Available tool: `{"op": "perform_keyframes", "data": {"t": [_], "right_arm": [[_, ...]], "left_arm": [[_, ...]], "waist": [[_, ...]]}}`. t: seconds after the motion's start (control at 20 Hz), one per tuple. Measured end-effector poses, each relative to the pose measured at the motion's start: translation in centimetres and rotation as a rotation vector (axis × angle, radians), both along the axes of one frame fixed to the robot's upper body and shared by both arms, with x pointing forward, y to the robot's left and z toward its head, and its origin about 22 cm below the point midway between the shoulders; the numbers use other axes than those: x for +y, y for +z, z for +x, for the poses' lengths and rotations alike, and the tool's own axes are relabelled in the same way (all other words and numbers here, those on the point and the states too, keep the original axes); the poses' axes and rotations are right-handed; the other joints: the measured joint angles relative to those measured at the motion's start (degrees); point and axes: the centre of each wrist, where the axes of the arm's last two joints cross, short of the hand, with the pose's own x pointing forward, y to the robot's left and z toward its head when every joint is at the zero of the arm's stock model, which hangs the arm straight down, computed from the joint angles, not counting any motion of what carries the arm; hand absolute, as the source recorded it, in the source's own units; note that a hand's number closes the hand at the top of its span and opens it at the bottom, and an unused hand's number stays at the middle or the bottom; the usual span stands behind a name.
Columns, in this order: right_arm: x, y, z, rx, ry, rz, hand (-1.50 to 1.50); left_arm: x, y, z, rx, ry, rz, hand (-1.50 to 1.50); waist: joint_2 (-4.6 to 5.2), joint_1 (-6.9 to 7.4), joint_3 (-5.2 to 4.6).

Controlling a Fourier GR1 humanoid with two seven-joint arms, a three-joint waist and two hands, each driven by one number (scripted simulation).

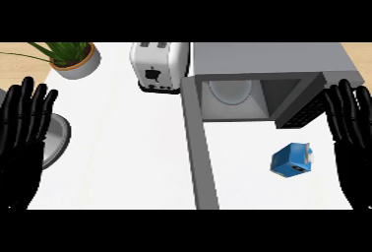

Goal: Pick up the milk, place it into the microwave and close the microwave

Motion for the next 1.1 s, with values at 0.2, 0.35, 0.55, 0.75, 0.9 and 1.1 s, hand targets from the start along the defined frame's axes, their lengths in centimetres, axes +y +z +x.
{"op": "perform_keyframes", "data": {"t": [0.2,0.35,0.55,0.75,0.9,1.1], "right_arm": [[-0.8,0.4,0.4,-0.005,0.005,-0.003,-1.5],[-1.3,0.8,1.1,0.017,0.022,0.015,-1.5],[-2.4,1.9,1.3,0.077,0.033,0.085,-1.5],[-3.4,1.1,1.7,0.108,0.025,0.117,-1.5],[-3.6,0.9,1.6,0.129,0.02,0.116,-1.5],[-3.8,-1.0,1.7,0.164,-0.007,0.101,-1.5]], "left_arm": [[-0.1,0.5,0.2,0.001,0.008,-0.001,-1.5],[-0.2,0.1,0.0,0.031,0.021,-0.026,-1.5],[0.0,-0.4,-1.4,0.096,0.052,-0.09,-1.5],[-0.2,-0.8,-2.7,0.112,0.07,-0.108,-1.5],[-0.9,-1.0,-3.4,0.12,0.073,-0.117,-1.5],[-1.6,-1.0,-4.9,0.121,0.077,-0.126,-1.5]], "waist": [[0.41,0.38,-0.97],[0.55,0.54,-1.28],[0.56,0.75,-1.46],[0.61,0.77,-1.52],[0.6,0.74,-1.54],[0.61,0.81,-1.55]]}}
